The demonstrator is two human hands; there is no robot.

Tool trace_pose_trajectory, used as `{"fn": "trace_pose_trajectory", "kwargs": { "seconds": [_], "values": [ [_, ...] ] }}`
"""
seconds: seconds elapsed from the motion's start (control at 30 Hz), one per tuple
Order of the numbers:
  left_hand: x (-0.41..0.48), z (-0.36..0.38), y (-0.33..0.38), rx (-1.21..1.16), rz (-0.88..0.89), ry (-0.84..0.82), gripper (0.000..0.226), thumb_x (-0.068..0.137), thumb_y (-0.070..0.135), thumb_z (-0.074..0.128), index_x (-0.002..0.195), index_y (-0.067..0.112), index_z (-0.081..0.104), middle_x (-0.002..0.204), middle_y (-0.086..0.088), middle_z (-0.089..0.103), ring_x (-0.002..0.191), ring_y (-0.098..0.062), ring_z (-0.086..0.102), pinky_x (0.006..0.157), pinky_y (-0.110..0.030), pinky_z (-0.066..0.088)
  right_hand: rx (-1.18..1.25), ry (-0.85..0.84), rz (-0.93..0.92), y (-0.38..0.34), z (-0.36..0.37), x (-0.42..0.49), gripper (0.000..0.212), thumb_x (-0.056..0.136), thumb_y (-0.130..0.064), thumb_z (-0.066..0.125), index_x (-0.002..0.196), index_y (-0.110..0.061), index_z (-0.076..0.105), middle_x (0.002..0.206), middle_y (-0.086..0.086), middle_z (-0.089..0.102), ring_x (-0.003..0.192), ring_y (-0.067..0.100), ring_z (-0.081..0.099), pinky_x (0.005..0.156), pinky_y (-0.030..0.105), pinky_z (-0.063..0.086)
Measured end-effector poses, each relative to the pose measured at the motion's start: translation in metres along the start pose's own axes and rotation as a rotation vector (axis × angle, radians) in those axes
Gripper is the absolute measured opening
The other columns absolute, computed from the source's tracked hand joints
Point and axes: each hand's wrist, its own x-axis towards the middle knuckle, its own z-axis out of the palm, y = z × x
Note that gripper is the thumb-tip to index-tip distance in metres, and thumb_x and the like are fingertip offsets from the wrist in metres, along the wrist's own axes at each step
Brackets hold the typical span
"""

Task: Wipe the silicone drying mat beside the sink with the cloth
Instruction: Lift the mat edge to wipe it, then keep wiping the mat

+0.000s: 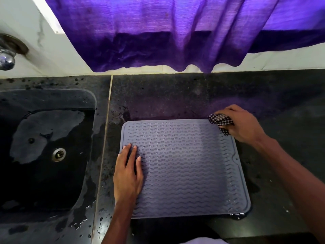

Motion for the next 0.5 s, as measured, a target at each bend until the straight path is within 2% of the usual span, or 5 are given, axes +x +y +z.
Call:
{"fn": "trace_pose_trajectory", "kwargs": {
  "seconds": [0.07,0.23,0.37,0.5],
  "values": [
    [0.000,0.000,0.001,-0.008,-0.005,0.006,0.051,0.104,0.039,0.037,0.144,0.014,0.054,0.155,0.000,0.044,0.144,-0.017,0.040,0.120,-0.034,0.031,-0.053,-0.031,-0.049,0.001,-0.001,0.009,0.048,0.072,-0.009,0.076,0.116,-0.025,0.068,0.110,0.002,0.061,0.097,0.027,0.062,0.082,0.038,0.050],
    [0.000,0.000,0.001,-0.020,0.002,0.011,0.051,0.103,0.039,0.038,0.144,0.013,0.054,0.155,-0.001,0.045,0.144,-0.017,0.040,0.116,-0.043,0.039,-0.065,-0.065,-0.038,0.005,0.019,0.017,0.049,0.068,-0.001,0.071,0.109,-0.028,0.073,0.105,0.005,0.067,0.092,0.030,0.065,0.082,0.041,0.054],
    [0.000,0.000,0.001,-0.031,0.013,0.024,0.053,0.102,0.041,0.042,0.143,0.011,0.055,0.154,-0.003,0.047,0.144,-0.017,0.040,0.116,-0.046,0.039,-0.099,-0.029,-0.031,0.009,0.033,0.018,0.056,0.061,0.004,0.074,0.107,-0.029,0.074,0.100,0.007,0.069,0.089,0.031,0.065,0.081,0.043,0.054],
    [0.001,0.000,0.001,-0.053,0.054,0.048,0.056,0.099,0.044,0.046,0.141,0.008,0.057,0.152,-0.005,0.049,0.143,-0.019,0.043,0.119,-0.042,0.034,-0.138,-0.009,-0.027,0.003,0.035,0.022,0.056,0.060,0.005,0.076,0.107,-0.024,0.075,0.098,0.010,0.070,0.086,0.035,0.064,0.081,0.042,0.052]
  ]
}}
